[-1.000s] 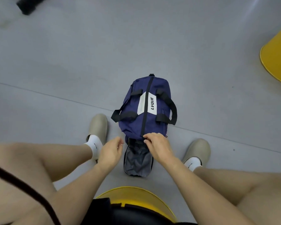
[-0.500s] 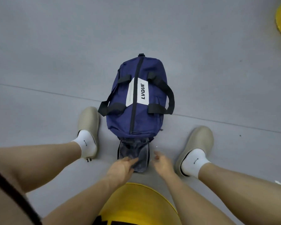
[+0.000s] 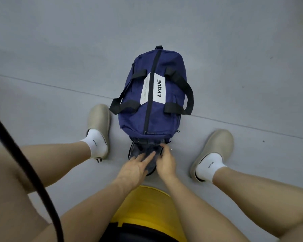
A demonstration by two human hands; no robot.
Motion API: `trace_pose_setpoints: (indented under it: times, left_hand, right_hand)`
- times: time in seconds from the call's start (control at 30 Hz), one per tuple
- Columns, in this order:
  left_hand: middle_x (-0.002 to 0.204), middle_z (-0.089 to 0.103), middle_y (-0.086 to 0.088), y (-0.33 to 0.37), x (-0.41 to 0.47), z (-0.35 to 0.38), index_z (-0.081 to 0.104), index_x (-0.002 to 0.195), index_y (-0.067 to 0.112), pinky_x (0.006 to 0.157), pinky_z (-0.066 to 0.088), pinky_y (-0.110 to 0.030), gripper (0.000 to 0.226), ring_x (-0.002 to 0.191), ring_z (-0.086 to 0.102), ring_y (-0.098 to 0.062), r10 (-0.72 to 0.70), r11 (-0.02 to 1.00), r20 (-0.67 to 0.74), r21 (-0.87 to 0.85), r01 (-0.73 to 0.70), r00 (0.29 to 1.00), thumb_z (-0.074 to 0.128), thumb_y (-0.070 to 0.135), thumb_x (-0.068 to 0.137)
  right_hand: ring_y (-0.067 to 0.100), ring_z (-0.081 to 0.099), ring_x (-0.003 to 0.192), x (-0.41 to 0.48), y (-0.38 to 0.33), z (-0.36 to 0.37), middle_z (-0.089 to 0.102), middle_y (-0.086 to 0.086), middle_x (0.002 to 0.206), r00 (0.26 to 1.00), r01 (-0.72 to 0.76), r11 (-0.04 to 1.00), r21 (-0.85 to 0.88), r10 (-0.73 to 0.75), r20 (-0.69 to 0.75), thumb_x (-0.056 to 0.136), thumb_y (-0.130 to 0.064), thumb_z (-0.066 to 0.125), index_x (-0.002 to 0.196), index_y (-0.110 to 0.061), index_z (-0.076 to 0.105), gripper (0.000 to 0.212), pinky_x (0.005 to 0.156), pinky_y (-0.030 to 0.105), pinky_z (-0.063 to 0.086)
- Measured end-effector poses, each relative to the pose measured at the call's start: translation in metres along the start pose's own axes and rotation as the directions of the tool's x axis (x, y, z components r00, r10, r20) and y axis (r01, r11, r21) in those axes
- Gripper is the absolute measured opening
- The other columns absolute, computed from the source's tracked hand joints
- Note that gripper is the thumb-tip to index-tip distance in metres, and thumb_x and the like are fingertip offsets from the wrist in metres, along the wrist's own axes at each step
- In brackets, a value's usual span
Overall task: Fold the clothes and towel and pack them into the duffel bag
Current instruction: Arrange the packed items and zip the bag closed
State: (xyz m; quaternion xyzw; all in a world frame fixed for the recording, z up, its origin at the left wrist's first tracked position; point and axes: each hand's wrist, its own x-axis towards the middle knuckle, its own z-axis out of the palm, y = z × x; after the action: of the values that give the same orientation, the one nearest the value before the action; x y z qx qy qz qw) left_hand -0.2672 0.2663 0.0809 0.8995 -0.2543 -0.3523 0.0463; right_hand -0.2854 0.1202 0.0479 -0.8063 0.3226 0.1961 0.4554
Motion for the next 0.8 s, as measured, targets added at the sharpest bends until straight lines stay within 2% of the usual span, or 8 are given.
trace_pose_setpoints:
  times: [0.1, 0.17, 0.23, 0.37, 0.5, 0.6, 0.7, 0.8]
  left_hand:
    - [0.151, 0.046, -0.014, 0.009, -0.014, -0.007, 0.04, 0.149, 0.036, 0.095, 0.053, -0.044, 0.061, 0.113, 0.061, -0.038, 0.038, 0.999, -0.086, 0.031, -0.035, 0.996, 0.062, 0.029, 0.093]
    - [0.142, 0.056, -0.016, 0.013, -0.022, -0.007, 0.065, 0.121, 0.03, 0.085, 0.058, -0.042, 0.037, 0.104, 0.067, -0.039, 0.104, 0.993, -0.103, 0.074, -0.097, 0.989, 0.065, 0.026, 0.085]
    - [0.149, 0.049, -0.015, 0.017, -0.03, -0.008, 0.068, 0.116, 0.028, 0.093, 0.052, -0.044, 0.032, 0.118, 0.059, -0.04, 0.121, 0.99, -0.039, 0.075, -0.118, 0.992, 0.059, 0.023, 0.085]
    - [0.153, 0.039, -0.001, 0.018, -0.029, -0.018, 0.035, 0.152, 0.021, 0.102, 0.039, -0.038, 0.057, 0.128, 0.044, -0.028, -0.029, 0.989, -0.078, 0.14, 0.04, 0.997, 0.049, 0.015, 0.097]
    - [0.143, 0.05, 0.0, 0.01, -0.018, -0.033, 0.04, 0.151, 0.017, 0.091, 0.044, -0.035, 0.06, 0.117, 0.051, -0.025, 0.013, 0.983, -0.181, 0.182, 0.021, 0.983, 0.058, 0.014, 0.093]
    - [0.132, 0.06, -0.003, 0.002, -0.012, -0.038, 0.054, 0.142, 0.013, 0.082, 0.05, -0.035, 0.068, 0.107, 0.056, -0.025, 0.109, 0.953, -0.192, 0.298, -0.048, 0.975, 0.075, 0.016, 0.077]
    - [0.132, 0.062, -0.008, -0.002, 0.0, -0.046, 0.058, 0.138, 0.01, 0.082, 0.053, -0.039, 0.072, 0.107, 0.06, -0.03, 0.189, 0.924, -0.201, 0.369, -0.104, 0.961, 0.079, 0.014, 0.07]
    - [0.133, 0.063, -0.008, -0.004, 0.006, -0.052, 0.06, 0.137, 0.01, 0.088, 0.054, -0.039, 0.07, 0.112, 0.063, -0.03, 0.248, 0.895, -0.184, 0.42, -0.152, 0.951, 0.078, 0.016, 0.07]
  right_hand:
    - [0.024, 0.059, 0.091, 0.004, -0.013, -0.005, 0.061, -0.004, 0.095, 0.999, -0.044, 0.982, 0.185, 0.045, -0.005, 0.092, -0.002, 0.051, 0.11, -0.03, 0.06, 0.034, 0.078, 0.034, 0.048]
    - [0.033, 0.063, 0.088, 0.019, -0.01, -0.004, 0.06, -0.001, 0.09, 0.993, -0.112, 0.943, 0.314, 0.113, 0.014, 0.086, 0.001, 0.052, 0.089, -0.04, 0.058, 0.041, 0.079, 0.048, 0.056]
    - [0.039, 0.066, 0.083, 0.035, -0.002, 0.002, 0.062, 0.013, 0.096, 0.984, -0.173, 0.888, 0.426, 0.172, 0.041, 0.084, 0.0, 0.052, 0.085, -0.036, 0.057, 0.037, 0.072, 0.057, 0.058]
    - [0.033, 0.066, 0.078, 0.026, -0.021, -0.013, 0.063, 0.017, 0.102, 0.975, -0.216, 0.813, 0.54, 0.212, 0.071, 0.093, 0.006, 0.048, 0.091, -0.02, 0.053, 0.027, 0.057, 0.037, 0.057]
    - [0.033, 0.068, 0.09, 0.027, -0.003, -0.024, 0.068, 0.006, 0.102, 0.986, -0.124, 0.981, 0.151, 0.139, -0.092, 0.097, -0.012, 0.05, 0.104, -0.025, 0.06, 0.018, 0.081, 0.043, 0.056]
    - [0.033, 0.063, 0.107, 0.031, 0.008, -0.033, 0.065, 0.007, 0.119, 0.996, -0.024, 0.982, -0.186, 0.008, -0.086, 0.099, -0.019, 0.052, 0.139, -0.03, 0.051, 0.041, 0.086, 0.039, 0.052]
    - [0.033, 0.062, 0.104, 0.042, 0.01, -0.033, 0.059, 0.008, 0.122, 0.996, 0.064, 0.947, -0.316, -0.081, -0.04, 0.1, -0.02, 0.051, 0.145, -0.03, 0.045, 0.046, 0.083, 0.039, 0.051]
    - [0.034, 0.062, 0.106, 0.056, 0.005, -0.029, 0.061, 0.01, 0.12, 0.998, -0.031, 0.961, -0.274, 0.016, -0.059, 0.098, -0.027, 0.056, 0.136, -0.025, 0.054, 0.038, 0.084, 0.037, 0.05]
